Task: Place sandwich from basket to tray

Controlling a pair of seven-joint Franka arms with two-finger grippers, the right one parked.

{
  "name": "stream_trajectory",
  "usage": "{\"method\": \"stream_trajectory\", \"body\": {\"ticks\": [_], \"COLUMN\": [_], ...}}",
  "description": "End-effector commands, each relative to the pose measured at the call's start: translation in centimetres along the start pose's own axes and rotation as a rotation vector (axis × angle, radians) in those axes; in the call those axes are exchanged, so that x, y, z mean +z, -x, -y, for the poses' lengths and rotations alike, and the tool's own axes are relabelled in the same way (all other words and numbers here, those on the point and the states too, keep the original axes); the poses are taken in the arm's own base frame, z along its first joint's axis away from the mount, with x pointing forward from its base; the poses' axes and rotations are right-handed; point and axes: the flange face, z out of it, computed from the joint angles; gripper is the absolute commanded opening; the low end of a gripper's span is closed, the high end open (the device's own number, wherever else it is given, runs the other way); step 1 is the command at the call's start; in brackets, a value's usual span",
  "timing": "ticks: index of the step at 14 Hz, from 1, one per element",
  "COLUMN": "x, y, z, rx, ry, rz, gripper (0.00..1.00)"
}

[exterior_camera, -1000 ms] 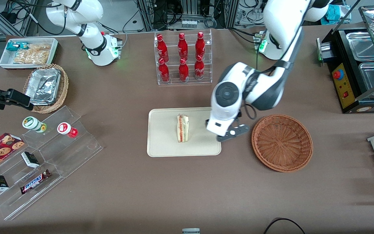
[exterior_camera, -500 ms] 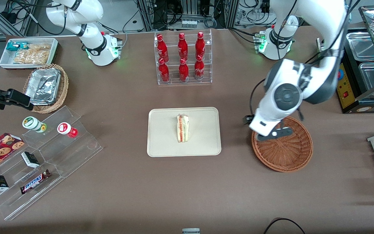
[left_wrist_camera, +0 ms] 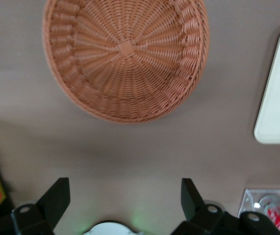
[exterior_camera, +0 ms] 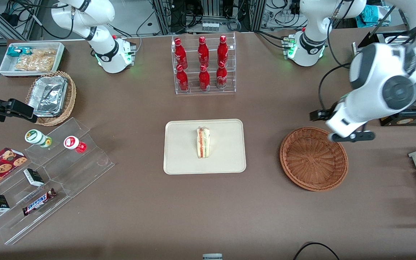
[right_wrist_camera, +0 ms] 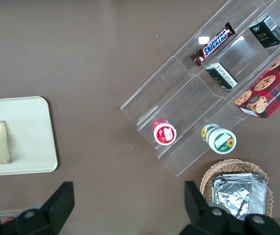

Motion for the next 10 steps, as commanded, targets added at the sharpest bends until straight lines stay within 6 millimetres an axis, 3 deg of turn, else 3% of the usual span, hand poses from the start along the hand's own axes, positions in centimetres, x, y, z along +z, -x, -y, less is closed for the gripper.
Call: {"method": "stream_trajectory", "body": {"ticks": [1,5,10], "x": [-3.5,-7.5,-9.3], "y": [3.2,4.1,4.0], "z": [2.5,4.6,5.4], "rx": [0.056,0.05,0.038], "ry": [0.022,0.015,-0.019], "rz": [-0.029,-0.094,-0.153], "gripper": [1.0,1.0,1.0]}}
